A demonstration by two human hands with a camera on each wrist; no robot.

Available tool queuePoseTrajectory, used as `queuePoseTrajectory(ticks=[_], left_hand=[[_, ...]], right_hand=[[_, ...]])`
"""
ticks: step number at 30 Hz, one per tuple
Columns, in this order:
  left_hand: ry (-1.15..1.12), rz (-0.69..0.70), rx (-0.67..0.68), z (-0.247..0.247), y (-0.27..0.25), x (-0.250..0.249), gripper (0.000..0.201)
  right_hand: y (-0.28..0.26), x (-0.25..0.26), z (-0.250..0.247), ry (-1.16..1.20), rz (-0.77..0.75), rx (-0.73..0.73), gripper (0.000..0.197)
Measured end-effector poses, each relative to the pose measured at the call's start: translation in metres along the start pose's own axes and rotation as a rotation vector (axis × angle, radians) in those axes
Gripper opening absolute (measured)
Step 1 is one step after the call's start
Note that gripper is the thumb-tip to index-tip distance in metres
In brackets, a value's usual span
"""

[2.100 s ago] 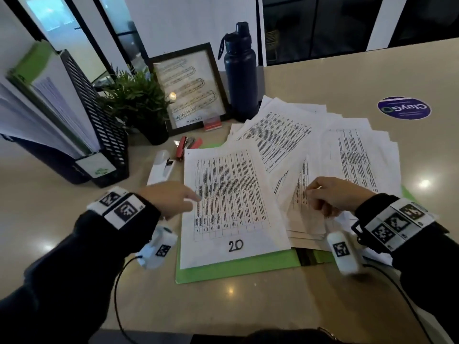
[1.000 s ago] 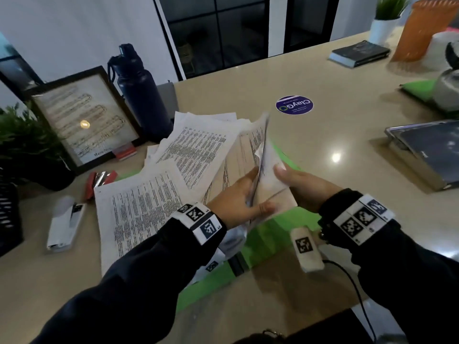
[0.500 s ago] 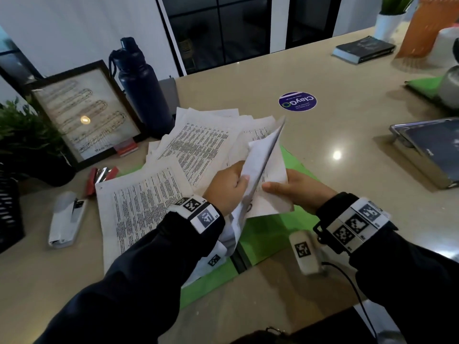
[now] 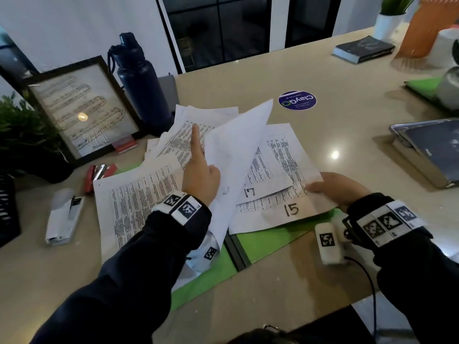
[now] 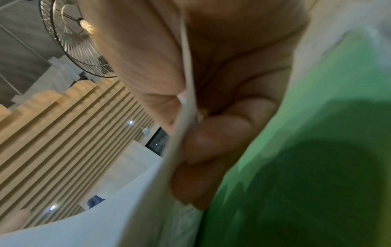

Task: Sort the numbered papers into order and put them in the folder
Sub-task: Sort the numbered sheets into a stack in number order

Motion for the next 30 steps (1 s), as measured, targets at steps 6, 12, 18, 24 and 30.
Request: queuePoseTrajectory(ticks=[6, 12, 18, 24, 30], left_hand=[[0.061, 0.188, 0.123, 0.019, -0.008, -0.012, 0.089], [0.034, 0.381, 0.373, 0.040, -0.023, -0.024, 0.032], [-0.132, 0.337, 0.349, 0.032, -0.023, -0.025, 0.066], [-0.192, 0.221, 0.292, 0.034, -0.015, -0.012, 0.033], [-0.301, 0.162, 0.329, 0.035, -0.014, -0.014, 0.018]], right_hand=[[-0.013, 0.026, 0.003, 0.218, -0.167, 0.019, 0.055], [-0.034, 0.059, 0.022, 0.449, -0.375, 0.238, 0.081], [-0.039, 0.067, 0.038, 0.289, -0.473, 0.214, 0.072], [-0.032, 0.059, 0.042, 0.296, -0.445, 0.121, 0.046], [-0.026, 0.055, 0.041, 0.350, -0.385, 0.117, 0.051]])
Point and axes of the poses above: each hand's wrist, its own y-axis towards the middle knuckle, its own z-axis out of the palm, x = y × z, the point moved 5 cm from there along y, towards the middle knuckle, and after that the axes turned 11 degrees about -x, right-handed, at the moved point
